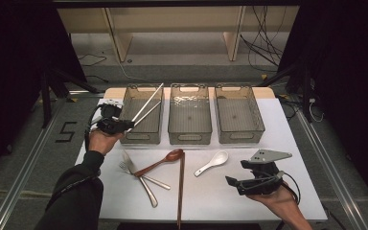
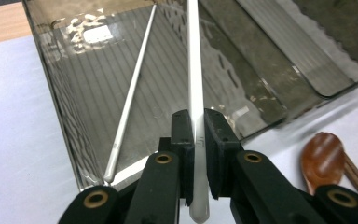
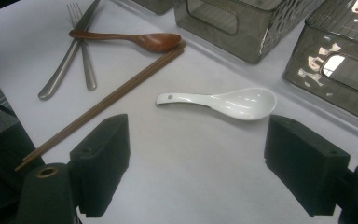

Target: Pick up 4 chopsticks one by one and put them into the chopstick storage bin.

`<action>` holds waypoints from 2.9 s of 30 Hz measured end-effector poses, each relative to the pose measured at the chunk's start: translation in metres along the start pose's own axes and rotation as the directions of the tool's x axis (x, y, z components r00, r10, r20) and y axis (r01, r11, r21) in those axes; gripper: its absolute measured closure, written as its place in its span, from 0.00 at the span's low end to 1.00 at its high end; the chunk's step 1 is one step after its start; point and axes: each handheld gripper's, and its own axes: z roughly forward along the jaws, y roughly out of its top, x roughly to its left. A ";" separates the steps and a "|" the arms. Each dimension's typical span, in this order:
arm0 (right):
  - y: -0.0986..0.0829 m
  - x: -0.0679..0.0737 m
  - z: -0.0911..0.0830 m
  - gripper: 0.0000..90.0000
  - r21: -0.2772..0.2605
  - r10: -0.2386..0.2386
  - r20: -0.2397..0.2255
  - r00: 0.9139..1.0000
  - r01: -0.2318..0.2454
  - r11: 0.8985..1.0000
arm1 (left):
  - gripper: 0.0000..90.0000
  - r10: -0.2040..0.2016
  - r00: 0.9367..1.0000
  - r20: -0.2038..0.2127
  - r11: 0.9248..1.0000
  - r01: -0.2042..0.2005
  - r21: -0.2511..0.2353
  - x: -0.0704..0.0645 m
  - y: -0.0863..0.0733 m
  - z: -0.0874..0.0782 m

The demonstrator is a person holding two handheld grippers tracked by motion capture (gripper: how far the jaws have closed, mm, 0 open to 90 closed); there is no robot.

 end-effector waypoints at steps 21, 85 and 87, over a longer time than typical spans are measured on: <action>0.001 0.000 0.000 0.27 -0.003 -0.003 -0.012 1.000 0.003 1.000 | 0.92 -0.062 0.998 -0.033 0.996 0.064 0.062 0.014 0.009 0.027; 0.002 0.003 0.000 0.27 0.009 -0.006 -0.005 1.000 0.006 1.000 | 0.18 0.039 0.990 0.134 0.993 -0.053 0.105 -0.114 -0.057 -0.025; 0.002 0.003 0.000 0.27 0.007 -0.008 -0.004 1.000 0.008 1.000 | 0.18 0.033 0.990 0.140 0.993 -0.049 0.110 -0.117 -0.059 -0.022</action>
